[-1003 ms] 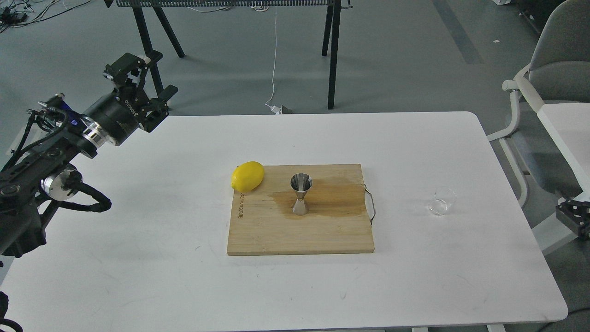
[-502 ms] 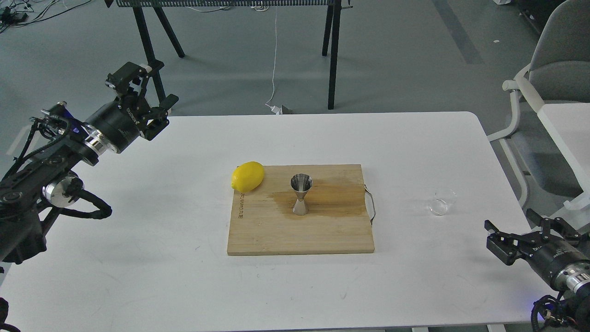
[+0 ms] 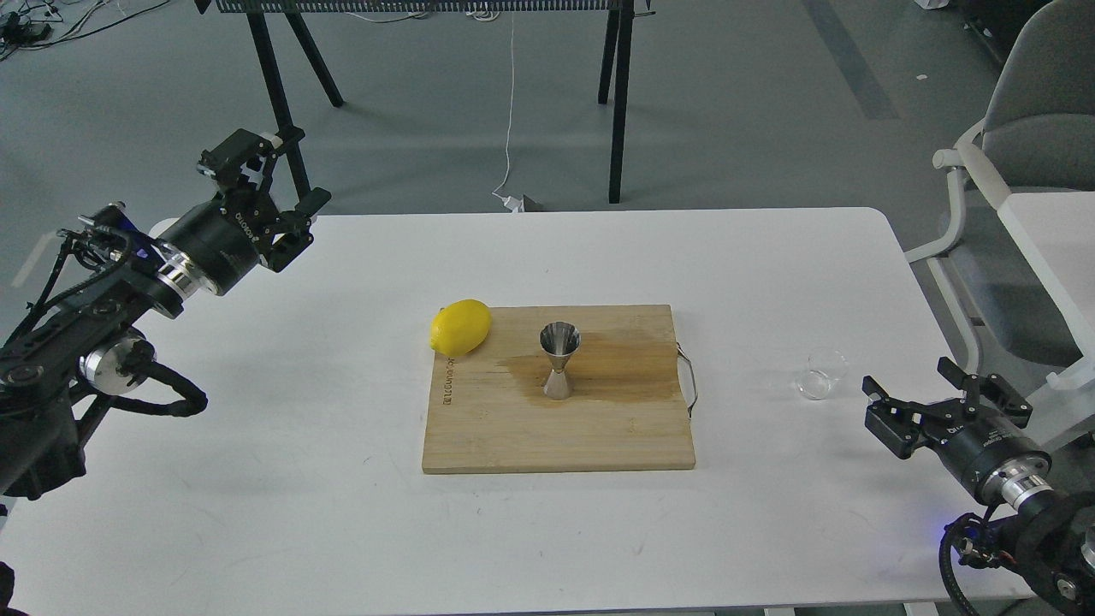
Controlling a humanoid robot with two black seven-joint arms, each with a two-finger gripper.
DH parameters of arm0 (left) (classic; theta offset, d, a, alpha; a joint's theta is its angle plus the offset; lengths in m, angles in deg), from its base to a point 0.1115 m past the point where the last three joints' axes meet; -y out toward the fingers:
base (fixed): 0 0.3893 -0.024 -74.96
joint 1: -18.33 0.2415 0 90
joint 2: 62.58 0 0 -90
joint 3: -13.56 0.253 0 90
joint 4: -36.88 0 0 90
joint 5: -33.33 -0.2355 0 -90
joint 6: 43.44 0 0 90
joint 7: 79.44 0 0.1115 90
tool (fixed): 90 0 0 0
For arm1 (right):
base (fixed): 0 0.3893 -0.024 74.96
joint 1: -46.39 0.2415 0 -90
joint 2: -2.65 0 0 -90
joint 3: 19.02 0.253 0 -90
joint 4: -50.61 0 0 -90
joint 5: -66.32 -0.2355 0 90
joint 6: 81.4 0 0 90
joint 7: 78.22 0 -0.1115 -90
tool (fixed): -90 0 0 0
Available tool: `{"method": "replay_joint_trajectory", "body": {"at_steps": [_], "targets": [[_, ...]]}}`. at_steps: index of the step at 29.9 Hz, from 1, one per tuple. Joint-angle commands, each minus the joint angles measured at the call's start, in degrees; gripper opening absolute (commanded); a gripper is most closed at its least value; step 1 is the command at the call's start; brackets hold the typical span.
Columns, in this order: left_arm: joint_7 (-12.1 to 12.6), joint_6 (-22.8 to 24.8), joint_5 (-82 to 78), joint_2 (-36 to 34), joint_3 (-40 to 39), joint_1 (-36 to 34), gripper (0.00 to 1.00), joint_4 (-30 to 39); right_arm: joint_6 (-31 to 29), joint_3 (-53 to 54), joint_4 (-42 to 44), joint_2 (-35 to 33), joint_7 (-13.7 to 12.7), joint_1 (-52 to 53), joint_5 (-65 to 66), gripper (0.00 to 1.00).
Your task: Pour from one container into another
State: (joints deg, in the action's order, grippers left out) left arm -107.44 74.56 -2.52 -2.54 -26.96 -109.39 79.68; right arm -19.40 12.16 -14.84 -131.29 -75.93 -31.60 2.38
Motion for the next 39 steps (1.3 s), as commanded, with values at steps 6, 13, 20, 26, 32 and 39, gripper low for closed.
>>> {"method": "replay_joint_trajectory", "body": {"at_steps": [6, 13, 20, 26, 32, 39], "targets": [[0.0, 0.0, 0.1, 0.0, 0.0, 0.1, 0.9, 0.0, 0.0, -0.1, 3.3, 4.9, -0.2, 0.7, 2.9, 0.99], [0.0, 0.0, 0.0, 0.0, 0.0, 0.1, 0.91, 0.0, 0.0, -0.1, 6.5, 7.6, -0.3, 0.8, 3.3, 0.99], [0.0, 0.0, 0.1, 0.1, 0.0, 0.4, 0.91, -0.5, 0.0, -0.1, 8.5, 9.0, -0.4, 1.6, 3.9, 0.99], [0.0, 0.0, 0.1, 0.1, 0.0, 0.8, 0.91, -0.5, 0.0, -0.1, 9.1, 10.2, -0.3, 2.7, 4.4, 1.0], [0.0, 0.0, 0.1, 0.1, 0.0, 0.8, 0.92, -0.5, 0.0, 0.0, 11.1, 12.2, -0.3, 3.1, 4.4, 0.99], [0.0, 0.0, 0.1, -0.2, 0.0, 0.9, 0.92, -0.5, 1.1, 0.0, 13.9, 14.8, -0.4, 4.3, 5.5, 1.0]]}}
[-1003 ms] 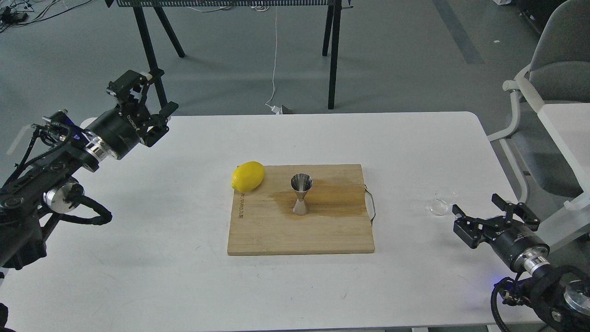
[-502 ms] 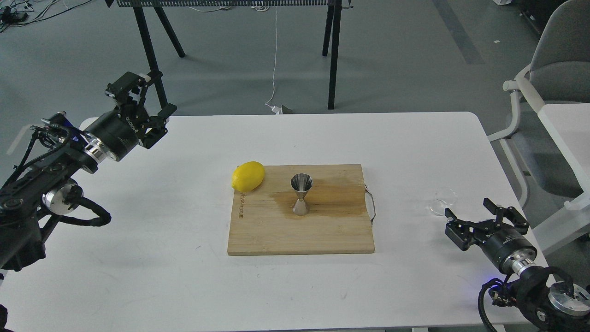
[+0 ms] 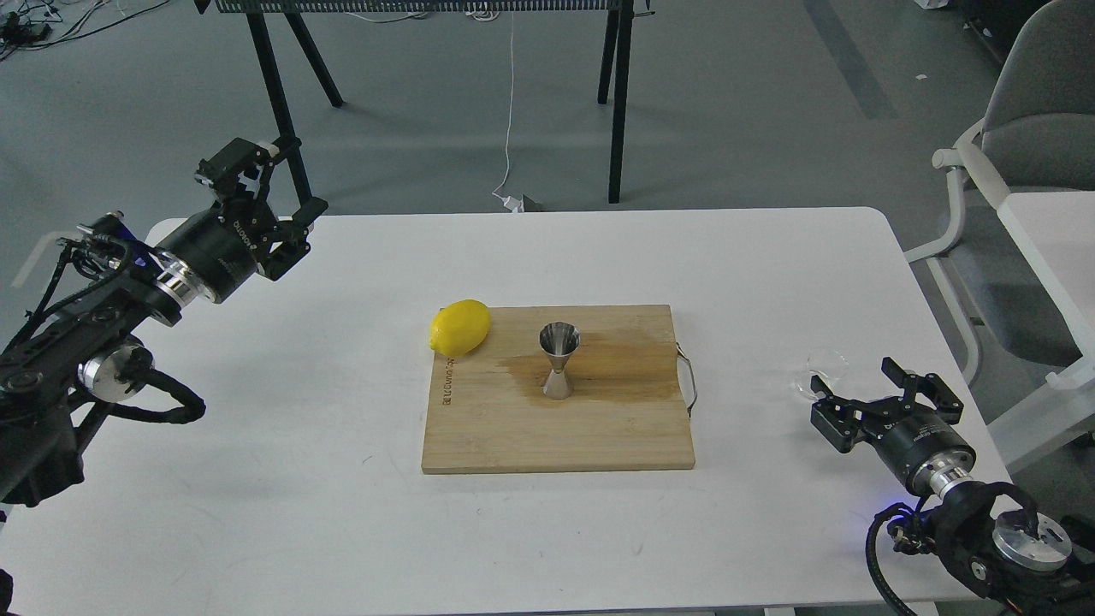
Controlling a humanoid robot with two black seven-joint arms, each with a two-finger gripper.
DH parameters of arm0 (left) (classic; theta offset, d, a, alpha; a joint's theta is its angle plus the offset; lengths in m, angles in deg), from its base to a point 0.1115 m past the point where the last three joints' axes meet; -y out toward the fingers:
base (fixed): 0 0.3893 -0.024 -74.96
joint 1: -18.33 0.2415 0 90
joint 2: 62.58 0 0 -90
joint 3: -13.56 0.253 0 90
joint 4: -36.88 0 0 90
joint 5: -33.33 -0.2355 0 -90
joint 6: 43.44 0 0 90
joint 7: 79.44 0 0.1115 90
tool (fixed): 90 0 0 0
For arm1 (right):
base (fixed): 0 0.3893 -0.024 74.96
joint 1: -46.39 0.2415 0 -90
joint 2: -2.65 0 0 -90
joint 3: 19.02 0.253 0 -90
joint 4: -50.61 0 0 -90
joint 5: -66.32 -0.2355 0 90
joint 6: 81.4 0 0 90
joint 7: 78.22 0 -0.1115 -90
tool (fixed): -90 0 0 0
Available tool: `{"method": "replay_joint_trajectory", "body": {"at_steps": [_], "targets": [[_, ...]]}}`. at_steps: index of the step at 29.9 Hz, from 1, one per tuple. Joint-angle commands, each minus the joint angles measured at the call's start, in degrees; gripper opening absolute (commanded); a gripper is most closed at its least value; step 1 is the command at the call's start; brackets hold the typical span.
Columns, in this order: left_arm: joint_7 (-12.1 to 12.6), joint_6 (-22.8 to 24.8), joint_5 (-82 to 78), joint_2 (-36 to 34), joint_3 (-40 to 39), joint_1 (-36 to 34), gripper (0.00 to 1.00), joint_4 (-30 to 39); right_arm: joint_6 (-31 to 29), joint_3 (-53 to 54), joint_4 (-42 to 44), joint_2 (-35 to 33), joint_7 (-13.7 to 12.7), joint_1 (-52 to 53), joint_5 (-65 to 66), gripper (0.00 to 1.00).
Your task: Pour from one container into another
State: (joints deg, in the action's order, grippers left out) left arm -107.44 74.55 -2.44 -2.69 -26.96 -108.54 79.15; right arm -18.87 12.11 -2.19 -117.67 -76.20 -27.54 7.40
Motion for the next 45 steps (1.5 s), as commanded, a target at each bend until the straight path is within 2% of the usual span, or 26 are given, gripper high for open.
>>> {"method": "replay_joint_trajectory", "body": {"at_steps": [1, 13, 45], "targets": [[0.0, 0.0, 0.0, 0.0, 0.0, -0.1, 0.92, 0.0, 0.6, 0.1, 1.5, 1.3, -0.1, 0.3, 0.5, 1.0], [0.0, 0.0, 0.0, 0.0, 0.0, 0.0, 0.92, -0.3, 3.2, 0.1, 3.9, 2.2, -0.1, 1.1, 0.6, 1.0], [0.0, 0.0, 0.0, 0.1, 0.0, 0.9, 0.92, -0.3, 4.9, 0.0, 8.2, 5.8, 0.1, 3.5, 1.1, 0.96]]}}
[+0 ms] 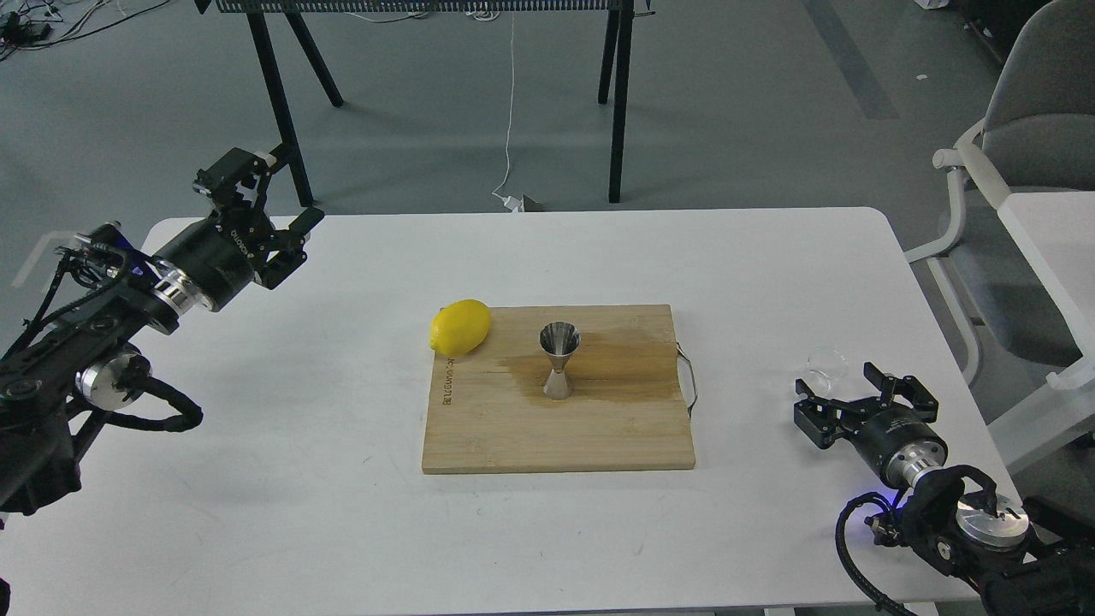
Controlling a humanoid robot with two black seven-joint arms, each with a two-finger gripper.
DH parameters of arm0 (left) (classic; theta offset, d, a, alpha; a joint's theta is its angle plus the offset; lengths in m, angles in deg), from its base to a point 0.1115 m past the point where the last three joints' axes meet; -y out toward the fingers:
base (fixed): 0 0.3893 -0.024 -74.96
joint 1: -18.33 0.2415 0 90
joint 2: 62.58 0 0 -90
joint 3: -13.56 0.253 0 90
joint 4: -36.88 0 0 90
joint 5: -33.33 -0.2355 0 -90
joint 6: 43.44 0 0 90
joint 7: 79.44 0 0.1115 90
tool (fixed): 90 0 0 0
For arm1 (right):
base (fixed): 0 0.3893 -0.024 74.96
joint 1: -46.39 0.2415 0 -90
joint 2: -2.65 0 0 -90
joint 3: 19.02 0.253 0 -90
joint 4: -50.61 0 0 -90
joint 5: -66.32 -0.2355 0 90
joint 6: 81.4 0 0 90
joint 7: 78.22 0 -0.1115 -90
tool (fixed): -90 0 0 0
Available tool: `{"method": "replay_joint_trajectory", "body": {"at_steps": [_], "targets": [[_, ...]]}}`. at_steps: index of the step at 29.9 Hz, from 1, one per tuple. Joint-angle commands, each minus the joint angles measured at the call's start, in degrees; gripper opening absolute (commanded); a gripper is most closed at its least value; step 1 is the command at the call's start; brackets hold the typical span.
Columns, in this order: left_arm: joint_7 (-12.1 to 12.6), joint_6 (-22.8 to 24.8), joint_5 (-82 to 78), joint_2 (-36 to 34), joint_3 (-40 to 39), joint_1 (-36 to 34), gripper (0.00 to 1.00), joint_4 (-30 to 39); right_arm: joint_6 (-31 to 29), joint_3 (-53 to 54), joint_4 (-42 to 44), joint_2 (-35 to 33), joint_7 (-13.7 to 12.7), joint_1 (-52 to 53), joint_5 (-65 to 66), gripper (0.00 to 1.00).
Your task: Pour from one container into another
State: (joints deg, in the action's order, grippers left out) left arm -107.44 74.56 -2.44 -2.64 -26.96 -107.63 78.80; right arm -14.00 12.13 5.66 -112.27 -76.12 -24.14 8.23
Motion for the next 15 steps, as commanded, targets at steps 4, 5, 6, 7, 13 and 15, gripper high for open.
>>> {"method": "replay_joint_trajectory", "body": {"at_steps": [4, 5, 6, 7, 13, 15], "targets": [[0.0, 0.0, 0.0, 0.0, 0.0, 0.0, 0.92, 0.0, 0.0, 0.1, 0.3, 0.7, 0.1, 0.1, 1.1, 0.93], [0.0, 0.0, 0.0, 0.0, 0.0, 0.0, 0.92, 0.0, -0.1, 0.1, 0.4, 0.8, 0.1, 0.1, 1.1, 0.93], [0.0, 0.0, 0.0, 0.1, 0.0, 0.0, 0.92, 0.0, -0.1, 0.1, 0.4, 1.1, 0.2, 0.2, 1.1, 0.93], [0.0, 0.0, 0.0, 0.0, 0.0, 0.0, 0.92, 0.0, 0.0, 0.1, 0.4, 1.2, 0.2, 0.2, 1.1, 0.92], [0.0, 0.0, 0.1, 0.0, -0.1, 0.2, 0.92, -0.1, 0.0, 0.1, 0.4, 1.4, 0.3, 0.3, 1.1, 0.88], [0.0, 0.0, 0.1, 0.1, 0.0, 0.2, 0.92, -0.3, 0.0, 0.1, 0.4, 1.4, 0.3, 0.3, 1.1, 0.86]]}}
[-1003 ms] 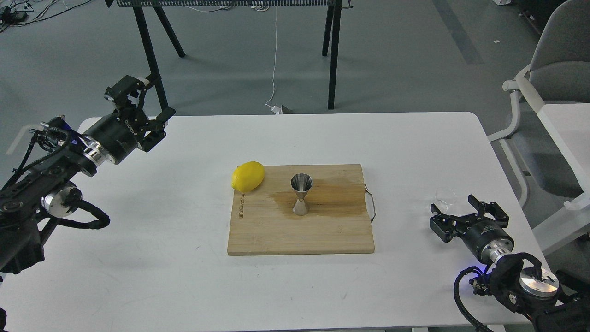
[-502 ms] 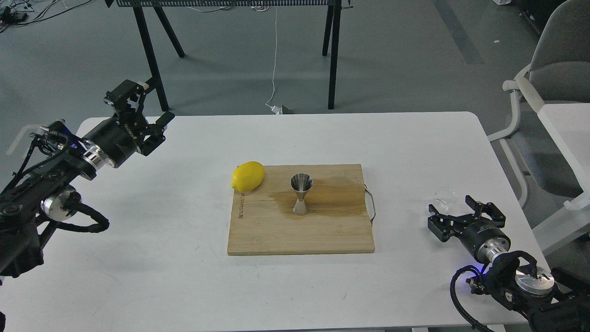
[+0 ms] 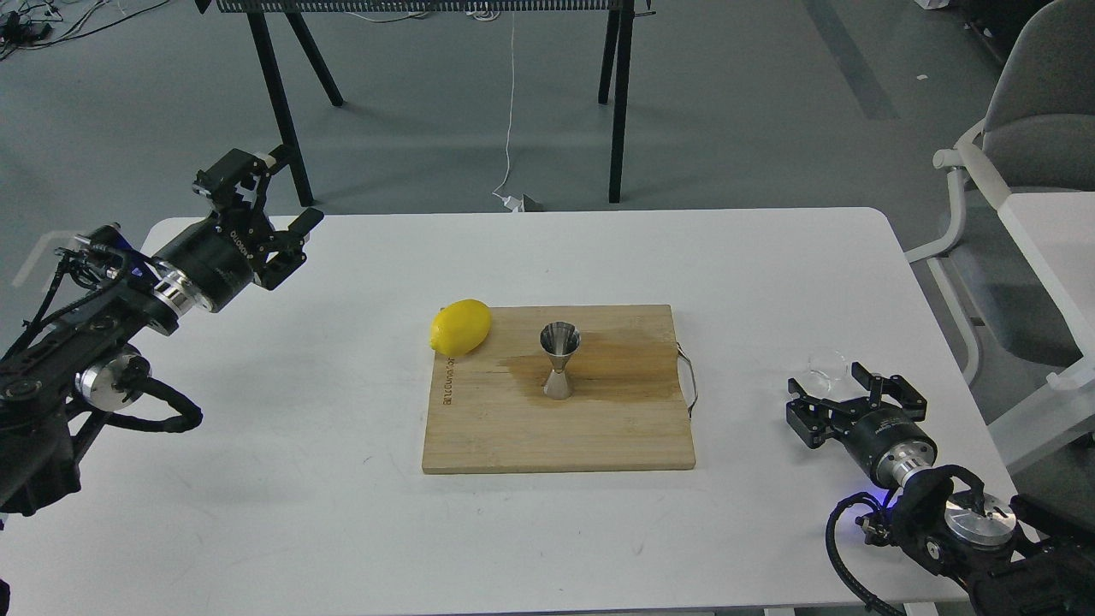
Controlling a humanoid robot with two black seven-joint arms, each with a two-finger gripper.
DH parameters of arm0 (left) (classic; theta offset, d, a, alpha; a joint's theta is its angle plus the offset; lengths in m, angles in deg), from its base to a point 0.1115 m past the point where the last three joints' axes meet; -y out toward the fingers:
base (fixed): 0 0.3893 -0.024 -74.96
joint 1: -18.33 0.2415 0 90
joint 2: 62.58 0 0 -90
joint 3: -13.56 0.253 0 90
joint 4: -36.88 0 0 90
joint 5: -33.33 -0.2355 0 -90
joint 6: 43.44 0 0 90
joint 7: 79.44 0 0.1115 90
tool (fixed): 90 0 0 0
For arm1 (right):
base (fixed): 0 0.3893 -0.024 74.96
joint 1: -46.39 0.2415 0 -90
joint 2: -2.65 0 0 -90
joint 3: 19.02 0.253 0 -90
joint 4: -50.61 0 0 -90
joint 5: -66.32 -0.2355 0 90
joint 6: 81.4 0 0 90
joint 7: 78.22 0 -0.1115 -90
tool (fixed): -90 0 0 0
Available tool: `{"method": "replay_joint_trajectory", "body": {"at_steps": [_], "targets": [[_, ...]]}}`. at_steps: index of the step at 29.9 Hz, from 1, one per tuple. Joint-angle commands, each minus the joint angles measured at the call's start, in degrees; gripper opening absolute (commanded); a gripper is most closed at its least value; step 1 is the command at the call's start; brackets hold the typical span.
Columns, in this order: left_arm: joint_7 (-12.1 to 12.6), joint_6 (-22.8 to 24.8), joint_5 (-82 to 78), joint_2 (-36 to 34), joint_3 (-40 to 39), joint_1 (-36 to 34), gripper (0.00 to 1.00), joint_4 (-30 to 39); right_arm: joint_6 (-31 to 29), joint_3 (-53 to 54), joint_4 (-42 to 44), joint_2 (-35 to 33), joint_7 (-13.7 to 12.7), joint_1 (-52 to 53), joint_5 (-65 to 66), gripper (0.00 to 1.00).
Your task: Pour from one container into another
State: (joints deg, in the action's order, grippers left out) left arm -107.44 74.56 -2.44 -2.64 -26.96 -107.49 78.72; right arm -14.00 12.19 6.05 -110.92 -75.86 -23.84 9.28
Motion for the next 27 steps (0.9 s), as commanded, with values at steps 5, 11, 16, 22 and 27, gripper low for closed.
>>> {"method": "replay_joint_trajectory", "body": {"at_steps": [5, 11, 16, 22, 27], "targets": [[0.0, 0.0, 0.1, 0.4, -0.1, 0.0, 0.92, -1.1, 0.0, 0.0, 0.1, 0.0, 0.0, 0.0, 0.0, 0.78], [0.0, 0.0, 0.1, 0.4, -0.1, 0.0, 0.92, -1.1, 0.0, -0.1, 0.1, 0.0, 0.1, 0.0, 0.1, 0.69], [0.0, 0.0, 0.1, 0.4, -0.1, 0.0, 0.92, -1.1, -0.1, -0.1, 0.1, 0.0, 0.1, 0.0, 0.2, 0.6], [0.0, 0.0, 0.1, 0.4, -0.1, 0.1, 0.92, -1.1, -0.1, -0.1, 0.1, 0.0, 0.1, 0.0, 1.1, 0.55], [0.0, 0.0, 0.1, 0.4, -0.1, 0.0, 0.92, -1.1, -0.1, -0.1, 0.1, 0.0, 0.1, 0.1, 1.1, 0.52]]}}
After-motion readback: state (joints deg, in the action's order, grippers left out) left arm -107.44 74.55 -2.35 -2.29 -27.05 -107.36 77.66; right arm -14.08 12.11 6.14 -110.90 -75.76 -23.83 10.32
